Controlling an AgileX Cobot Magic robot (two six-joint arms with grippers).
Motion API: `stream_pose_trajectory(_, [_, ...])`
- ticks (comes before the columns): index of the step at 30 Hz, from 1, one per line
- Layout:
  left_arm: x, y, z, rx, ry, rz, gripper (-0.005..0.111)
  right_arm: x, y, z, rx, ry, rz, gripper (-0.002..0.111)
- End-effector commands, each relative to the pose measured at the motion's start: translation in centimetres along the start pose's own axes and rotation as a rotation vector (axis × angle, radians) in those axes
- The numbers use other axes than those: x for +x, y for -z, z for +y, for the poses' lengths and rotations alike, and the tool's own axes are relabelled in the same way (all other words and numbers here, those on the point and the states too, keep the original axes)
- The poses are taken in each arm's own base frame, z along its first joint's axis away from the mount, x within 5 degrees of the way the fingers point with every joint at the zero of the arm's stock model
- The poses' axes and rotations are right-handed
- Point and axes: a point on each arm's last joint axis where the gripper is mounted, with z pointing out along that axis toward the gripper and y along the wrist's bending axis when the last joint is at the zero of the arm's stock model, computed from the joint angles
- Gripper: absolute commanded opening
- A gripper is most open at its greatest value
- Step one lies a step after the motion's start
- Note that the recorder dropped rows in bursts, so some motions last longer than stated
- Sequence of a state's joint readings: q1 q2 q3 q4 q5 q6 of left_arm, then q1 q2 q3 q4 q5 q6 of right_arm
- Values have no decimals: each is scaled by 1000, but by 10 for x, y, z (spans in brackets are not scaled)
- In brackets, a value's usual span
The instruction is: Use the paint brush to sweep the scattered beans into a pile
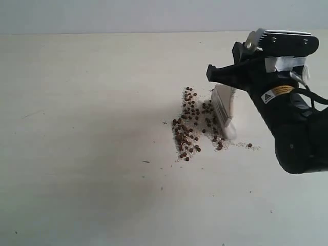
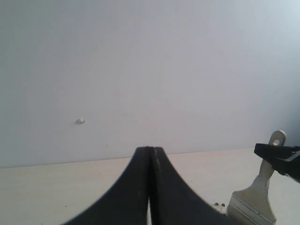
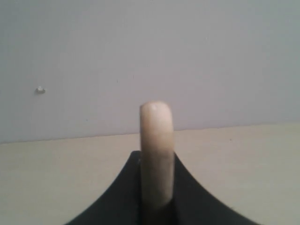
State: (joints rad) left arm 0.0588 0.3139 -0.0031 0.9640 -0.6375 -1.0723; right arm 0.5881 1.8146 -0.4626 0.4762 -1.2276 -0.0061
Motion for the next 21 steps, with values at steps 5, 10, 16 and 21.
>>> stream_pose_trajectory(5, [0, 1, -1, 3, -4, -6, 0, -43, 11, 0, 10, 106, -64, 0])
stream_pose_trajectory(10, [0, 1, -1, 3, -4, -6, 0, -60, 29, -14, 109, 114, -41, 0])
stream_pose_trajectory(16, [0, 1, -1, 3, -4, -6, 0, -50, 67, -38, 157, 120, -7, 0])
stream_pose_trajectory(21, [0, 1, -1, 3, -4, -6, 0, -35, 81, -52, 224, 135, 41, 0])
